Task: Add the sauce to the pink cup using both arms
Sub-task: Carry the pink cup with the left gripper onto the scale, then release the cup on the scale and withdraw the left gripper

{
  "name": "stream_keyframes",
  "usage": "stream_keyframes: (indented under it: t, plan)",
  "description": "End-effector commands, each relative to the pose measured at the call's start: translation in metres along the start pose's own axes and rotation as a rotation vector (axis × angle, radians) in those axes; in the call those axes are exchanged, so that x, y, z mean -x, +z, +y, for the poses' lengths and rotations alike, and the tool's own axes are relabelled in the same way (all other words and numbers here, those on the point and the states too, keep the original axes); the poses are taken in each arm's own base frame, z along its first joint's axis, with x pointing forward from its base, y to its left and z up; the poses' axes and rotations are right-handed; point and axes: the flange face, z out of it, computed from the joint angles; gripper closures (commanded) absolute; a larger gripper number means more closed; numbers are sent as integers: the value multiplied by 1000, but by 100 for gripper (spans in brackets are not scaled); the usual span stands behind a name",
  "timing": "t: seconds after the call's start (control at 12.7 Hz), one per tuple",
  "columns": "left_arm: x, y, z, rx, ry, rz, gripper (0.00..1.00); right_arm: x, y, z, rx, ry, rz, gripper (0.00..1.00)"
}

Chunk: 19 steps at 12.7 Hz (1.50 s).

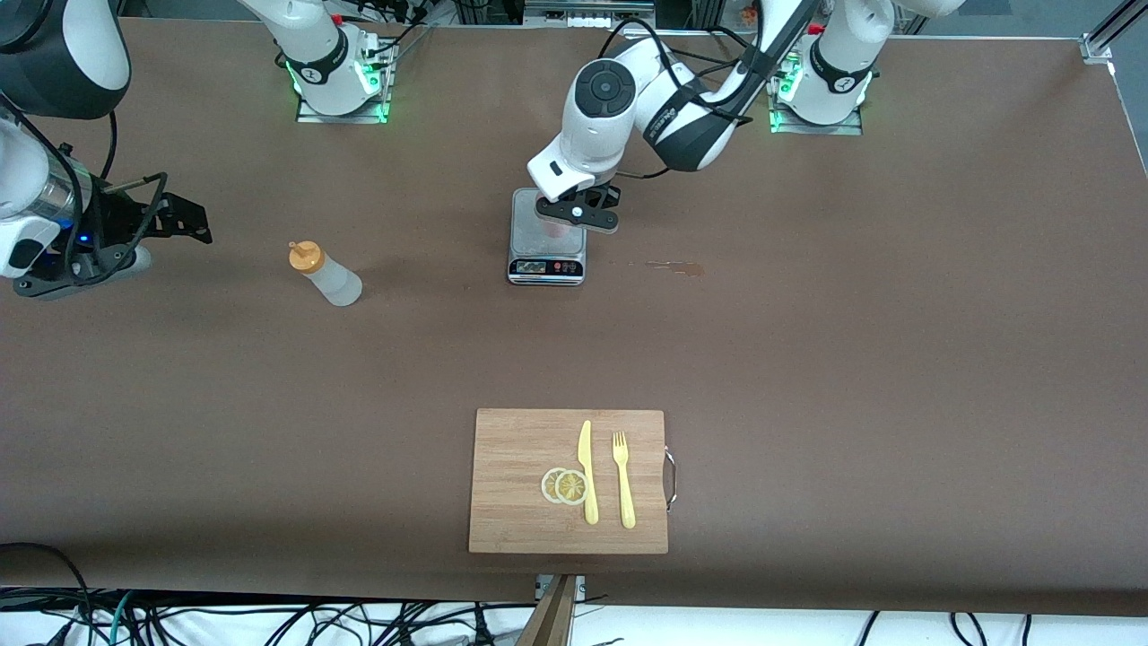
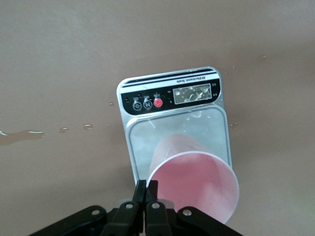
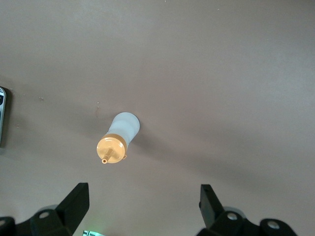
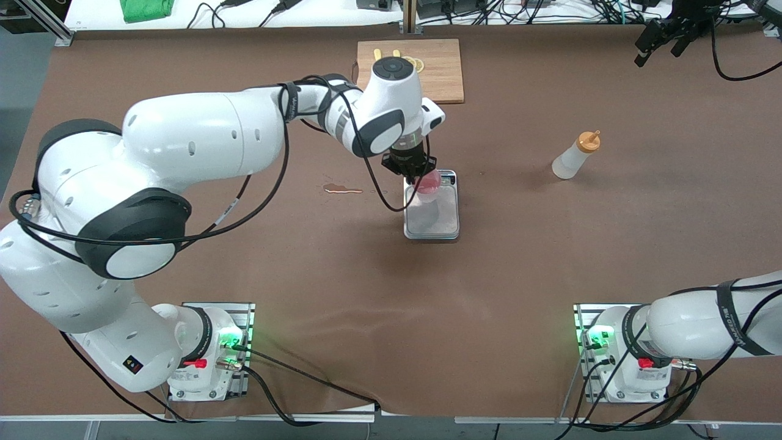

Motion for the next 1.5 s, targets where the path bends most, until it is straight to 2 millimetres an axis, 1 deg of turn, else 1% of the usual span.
stream_keyframes:
  t: [0.0, 0.16, 0.39, 0.47, 0.55, 0.63, 0.79, 0.87, 0.94, 1.02, 1.1, 1.18, 1.26, 1.34, 1.42]
  plan:
    - [1, 13, 12, 16, -8, -3, 100, 9, -3, 0, -1, 7, -4, 0]
    - [8, 22, 18, 4, 12, -11, 100, 9, -2, -1, -3, 3, -9, 0]
    - [9, 26, 19, 1, 17, -11, 100, 10, -6, -1, -3, -8, -4, 0]
    - [9, 25, 19, 1, 18, -11, 84, 11, -6, -2, -5, -9, -8, 0]
    - [7, 23, 18, 8, 9, -12, 51, 11, -6, -2, -6, -9, -11, 0]
    - [3, 16, 15, 12, 1, -4, 1, 12, -5, -2, -6, -9, -12, 0]
    - [-7, -9, 13, 36, -13, 20, 0, 15, -4, -2, -22, -8, -34, 0]
    - [-15, -25, 7, 60, -48, 8, 0, 16, -4, -3, -27, -9, -39, 0]
    - [-22, -44, 1, 80, -76, -16, 0, 17, -3, -4, -37, -10, -47, 0]
    - [-31, -69, -8, 82, -96, -24, 0, 17, -1, -5, -40, -16, -54, 0]
    - [-41, -95, -20, 82, -113, -26, 0, 16, 0, -5, -45, -62, -57, 0]
    - [-49, -124, -34, 75, -128, -15, 0, 16, 1, -5, -48, -144, -58, 0]
    - [-51, -146, -45, 71, -135, 0, 0, 16, 3, -6, -59, -213, -60, 0]
    - [-60, -168, -69, 69, -164, 23, 0, 16, 7, -7, -94, -247, -58, 0]
    - [-63, -187, -87, 68, -174, 34, 0, 18, 13, -4, -121, -291, -57, 0]
